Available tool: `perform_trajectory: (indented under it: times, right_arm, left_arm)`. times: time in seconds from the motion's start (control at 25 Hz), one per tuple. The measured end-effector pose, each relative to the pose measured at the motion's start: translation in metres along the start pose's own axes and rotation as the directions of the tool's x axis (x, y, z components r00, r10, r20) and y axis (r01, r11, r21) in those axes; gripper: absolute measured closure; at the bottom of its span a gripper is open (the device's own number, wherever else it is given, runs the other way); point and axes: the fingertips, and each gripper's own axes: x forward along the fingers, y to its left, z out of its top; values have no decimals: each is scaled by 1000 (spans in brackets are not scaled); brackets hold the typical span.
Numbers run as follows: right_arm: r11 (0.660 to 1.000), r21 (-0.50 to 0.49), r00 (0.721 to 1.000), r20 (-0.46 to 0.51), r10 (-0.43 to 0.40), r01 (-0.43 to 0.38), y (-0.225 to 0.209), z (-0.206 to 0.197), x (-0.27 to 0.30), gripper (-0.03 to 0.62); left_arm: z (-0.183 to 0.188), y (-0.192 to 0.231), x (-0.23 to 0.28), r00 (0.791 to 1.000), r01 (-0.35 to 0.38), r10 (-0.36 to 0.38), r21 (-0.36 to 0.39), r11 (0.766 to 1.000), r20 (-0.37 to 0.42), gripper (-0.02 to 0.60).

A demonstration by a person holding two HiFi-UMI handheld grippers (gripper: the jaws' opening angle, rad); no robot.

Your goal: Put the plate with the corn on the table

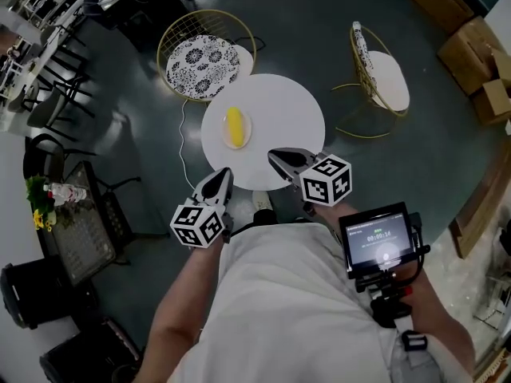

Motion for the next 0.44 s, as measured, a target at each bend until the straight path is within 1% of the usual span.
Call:
perform_trajectory:
  times: [0.16, 0.44]
  right_arm:
    - [1000, 5, 1000, -4, 0, 0, 12, -15, -24, 588]
    - [1000, -3, 1000, -9, 9, -9, 13, -38, -37, 588]
  left_arm:
    - [-13, -24, -15, 1000, 7, -7, 1, 1000, -1, 574]
    - [-39, -39, -24, 1000, 9, -9, 4, 1000, -1, 574]
